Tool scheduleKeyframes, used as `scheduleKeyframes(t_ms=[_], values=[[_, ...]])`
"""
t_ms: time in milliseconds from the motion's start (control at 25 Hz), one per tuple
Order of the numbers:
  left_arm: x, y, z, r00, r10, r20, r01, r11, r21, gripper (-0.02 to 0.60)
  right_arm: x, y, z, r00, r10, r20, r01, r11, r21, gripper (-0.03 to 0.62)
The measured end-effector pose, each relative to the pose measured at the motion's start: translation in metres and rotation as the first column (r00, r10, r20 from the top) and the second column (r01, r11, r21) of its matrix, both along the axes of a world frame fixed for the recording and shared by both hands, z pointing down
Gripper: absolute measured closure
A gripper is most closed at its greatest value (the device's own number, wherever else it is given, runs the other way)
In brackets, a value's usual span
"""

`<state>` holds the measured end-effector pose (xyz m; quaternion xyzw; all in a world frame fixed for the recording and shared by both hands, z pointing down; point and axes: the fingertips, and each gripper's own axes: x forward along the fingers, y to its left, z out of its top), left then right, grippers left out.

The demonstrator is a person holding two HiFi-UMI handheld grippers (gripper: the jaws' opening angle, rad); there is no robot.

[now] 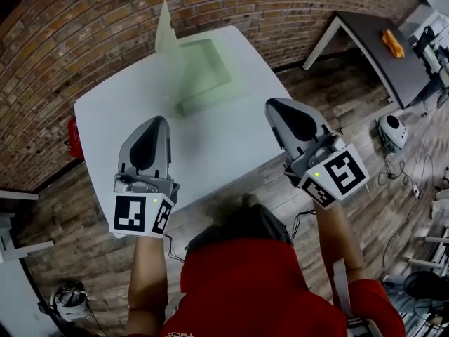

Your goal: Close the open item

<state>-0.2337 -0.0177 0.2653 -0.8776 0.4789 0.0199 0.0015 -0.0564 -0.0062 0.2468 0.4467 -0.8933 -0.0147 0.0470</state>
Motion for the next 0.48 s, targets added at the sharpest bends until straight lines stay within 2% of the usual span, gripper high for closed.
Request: scheduleKeyframes(t_ms=[480], values=[[0.007, -0.02, 0.005, 0.999, -0.033, 0.019, 0.033, 0.999, -0.019, 0.569, -0.002, -0.031, 0.001, 0.999, -0.044, -0.006, 0.044, 0.999, -0.009, 0.563]])
